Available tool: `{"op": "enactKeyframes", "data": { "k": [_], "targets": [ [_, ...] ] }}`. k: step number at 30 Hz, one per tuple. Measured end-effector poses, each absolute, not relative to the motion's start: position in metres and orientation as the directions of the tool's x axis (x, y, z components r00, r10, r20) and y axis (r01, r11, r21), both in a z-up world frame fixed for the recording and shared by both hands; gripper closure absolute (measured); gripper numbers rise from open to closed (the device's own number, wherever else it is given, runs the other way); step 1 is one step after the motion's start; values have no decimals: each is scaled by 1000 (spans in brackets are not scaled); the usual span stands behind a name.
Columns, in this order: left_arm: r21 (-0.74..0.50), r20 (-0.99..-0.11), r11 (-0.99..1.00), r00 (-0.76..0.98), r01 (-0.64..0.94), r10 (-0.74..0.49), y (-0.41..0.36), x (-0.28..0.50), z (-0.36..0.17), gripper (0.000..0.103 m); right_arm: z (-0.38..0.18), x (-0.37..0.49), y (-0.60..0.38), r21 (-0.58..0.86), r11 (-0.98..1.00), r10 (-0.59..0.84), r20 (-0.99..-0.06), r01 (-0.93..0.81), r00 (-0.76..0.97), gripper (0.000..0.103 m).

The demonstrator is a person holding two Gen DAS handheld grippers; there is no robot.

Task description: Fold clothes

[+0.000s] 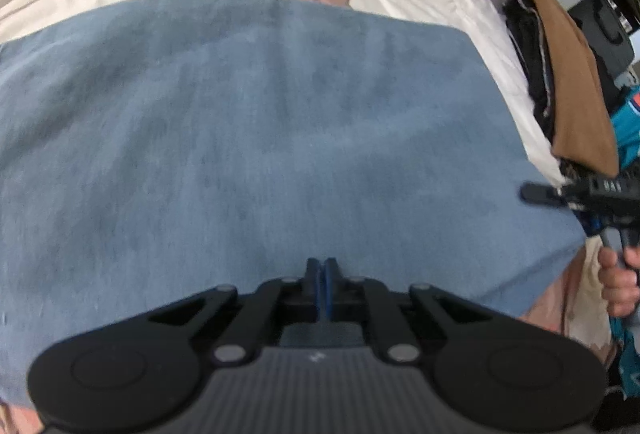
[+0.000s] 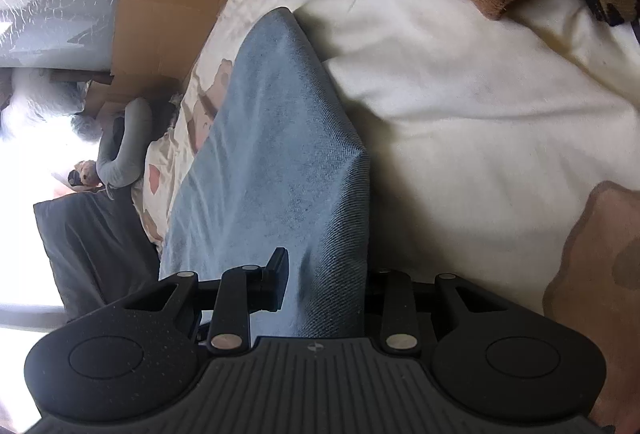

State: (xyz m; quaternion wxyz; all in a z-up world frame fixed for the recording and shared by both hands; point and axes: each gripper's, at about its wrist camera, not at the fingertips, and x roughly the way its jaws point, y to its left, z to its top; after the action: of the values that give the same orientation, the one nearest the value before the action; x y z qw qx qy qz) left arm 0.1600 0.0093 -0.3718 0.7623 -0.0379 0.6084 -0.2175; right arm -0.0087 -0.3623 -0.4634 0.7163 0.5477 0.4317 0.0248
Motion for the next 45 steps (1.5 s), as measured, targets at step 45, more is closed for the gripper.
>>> {"op": "enactKeyframes", "data": {
  "k": [45],
  "targets": [
    [-344, -817, 925, 434, 162, -380, -6, 285, -381, 100, -449, 4, -361, 764, 487, 418, -630, 424, 655, 72]
  ]
}}
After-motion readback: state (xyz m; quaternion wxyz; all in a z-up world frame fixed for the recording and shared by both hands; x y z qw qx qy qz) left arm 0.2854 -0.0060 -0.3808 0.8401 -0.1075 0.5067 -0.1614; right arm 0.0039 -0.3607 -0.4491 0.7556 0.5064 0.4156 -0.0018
